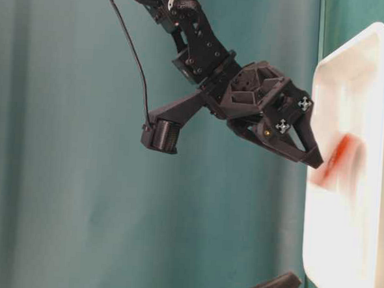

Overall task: Put the tape alternately from left to right into the white case.
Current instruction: 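Lift the red tape and carry it into the white tray, then release the red tape in the tray and raise the right gripper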

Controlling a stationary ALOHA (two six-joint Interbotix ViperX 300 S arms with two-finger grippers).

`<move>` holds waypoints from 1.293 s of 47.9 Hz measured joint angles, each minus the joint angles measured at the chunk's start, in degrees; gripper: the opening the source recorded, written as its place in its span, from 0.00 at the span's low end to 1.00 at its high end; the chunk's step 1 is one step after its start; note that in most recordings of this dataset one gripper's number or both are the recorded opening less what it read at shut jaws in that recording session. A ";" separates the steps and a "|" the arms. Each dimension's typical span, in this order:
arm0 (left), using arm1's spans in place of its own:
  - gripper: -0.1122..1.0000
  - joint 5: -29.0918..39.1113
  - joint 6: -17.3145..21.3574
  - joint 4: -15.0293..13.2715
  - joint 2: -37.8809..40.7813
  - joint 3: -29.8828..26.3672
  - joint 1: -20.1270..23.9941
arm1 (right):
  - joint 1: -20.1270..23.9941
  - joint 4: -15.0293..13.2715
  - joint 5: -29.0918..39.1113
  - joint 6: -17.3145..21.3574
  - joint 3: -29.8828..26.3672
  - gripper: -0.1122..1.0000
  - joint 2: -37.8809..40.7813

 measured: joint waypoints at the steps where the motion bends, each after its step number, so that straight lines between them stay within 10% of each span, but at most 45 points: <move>1: 0.92 -0.09 0.00 0.00 0.00 0.00 0.00 | 0.00 0.00 0.00 0.00 -0.09 0.56 -0.09; 8: 0.92 0.00 0.00 0.00 0.00 0.00 -0.09 | 0.00 -0.70 0.00 0.09 -0.09 0.86 -0.09; 62: 0.92 0.00 0.09 0.00 0.00 0.00 0.00 | 5.71 -1.05 0.00 0.35 4.92 0.86 -6.24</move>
